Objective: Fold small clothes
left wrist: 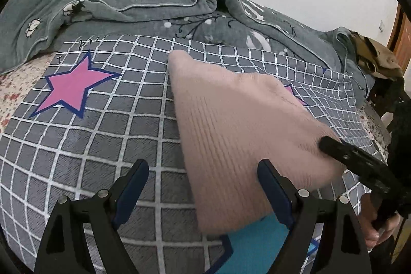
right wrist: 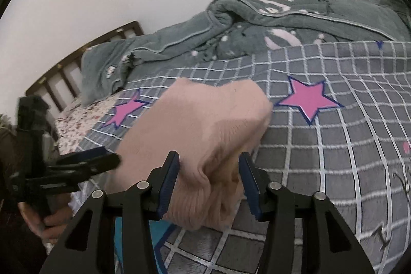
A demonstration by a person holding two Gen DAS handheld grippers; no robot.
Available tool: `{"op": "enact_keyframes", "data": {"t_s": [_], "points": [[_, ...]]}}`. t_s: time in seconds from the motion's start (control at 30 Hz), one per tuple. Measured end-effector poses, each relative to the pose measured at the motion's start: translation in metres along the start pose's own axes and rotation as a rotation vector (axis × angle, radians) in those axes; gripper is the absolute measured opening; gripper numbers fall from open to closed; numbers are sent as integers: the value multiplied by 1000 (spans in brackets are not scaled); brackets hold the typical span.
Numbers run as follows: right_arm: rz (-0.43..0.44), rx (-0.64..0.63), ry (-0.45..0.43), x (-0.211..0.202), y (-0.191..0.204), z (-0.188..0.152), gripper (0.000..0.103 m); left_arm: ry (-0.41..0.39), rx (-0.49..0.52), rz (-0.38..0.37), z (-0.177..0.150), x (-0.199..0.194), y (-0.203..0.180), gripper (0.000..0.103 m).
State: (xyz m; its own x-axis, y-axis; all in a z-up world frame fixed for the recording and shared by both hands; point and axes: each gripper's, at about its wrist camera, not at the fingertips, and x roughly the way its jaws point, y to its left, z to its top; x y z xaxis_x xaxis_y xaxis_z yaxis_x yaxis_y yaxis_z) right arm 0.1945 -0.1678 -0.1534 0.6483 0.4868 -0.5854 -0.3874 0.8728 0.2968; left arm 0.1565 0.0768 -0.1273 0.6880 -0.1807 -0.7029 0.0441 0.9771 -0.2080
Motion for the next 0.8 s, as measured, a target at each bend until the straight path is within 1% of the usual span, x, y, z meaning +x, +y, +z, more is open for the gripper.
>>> {"op": "enact_keyframes", "data": {"t_s": [0.03, 0.07, 0.13, 0.17, 0.2, 0.23, 0.27, 0.37, 0.4, 0.5, 0.53, 0.57, 0.7, 0.8], "points": [[3, 6, 7, 3, 0, -2, 17, 2, 3, 6, -1, -2, 1, 86], [7, 13, 12, 5, 1, -4, 11, 1, 5, 11, -3, -3, 2, 86], [6, 16, -48, -2, 1, -3, 8, -8, 0, 14, -5, -9, 5, 86], [29, 22, -87, -11, 0, -3, 5, -12, -7, 10, -6, -12, 8, 86], [75, 53, -139, -23, -6, -3, 5, -14, -15, 8, -7, -14, 10, 86], [90, 78, -156, -28, -11, -3, 5, -16, -27, 9, -8, -16, 14, 86], [90, 115, -151, -27, -18, -4, 5, -15, -35, 10, -9, -17, 15, 86], [-21, 193, 2, 8, -39, -19, 5, -3, -43, -2, -11, -15, 17, 86], [-22, 205, 13, 11, -41, -23, 5, -1, -39, -5, -12, -16, 16, 86], [-49, 179, -12, -2, -33, -19, 13, -3, -15, -6, -14, -18, 9, 86], [-57, 161, -19, -6, -29, -16, 19, -7, -7, -2, -15, -19, 6, 86], [-62, 142, -27, -10, -24, -12, 22, -8, -4, 3, -15, -19, 4, 86], [-83, 74, -85, -18, -2, 1, 22, -7, -15, 14, -9, -14, -4, 86], [-101, 13, -139, -17, 13, 10, 26, -6, -7, 43, -1, -8, -8, 86]]}}
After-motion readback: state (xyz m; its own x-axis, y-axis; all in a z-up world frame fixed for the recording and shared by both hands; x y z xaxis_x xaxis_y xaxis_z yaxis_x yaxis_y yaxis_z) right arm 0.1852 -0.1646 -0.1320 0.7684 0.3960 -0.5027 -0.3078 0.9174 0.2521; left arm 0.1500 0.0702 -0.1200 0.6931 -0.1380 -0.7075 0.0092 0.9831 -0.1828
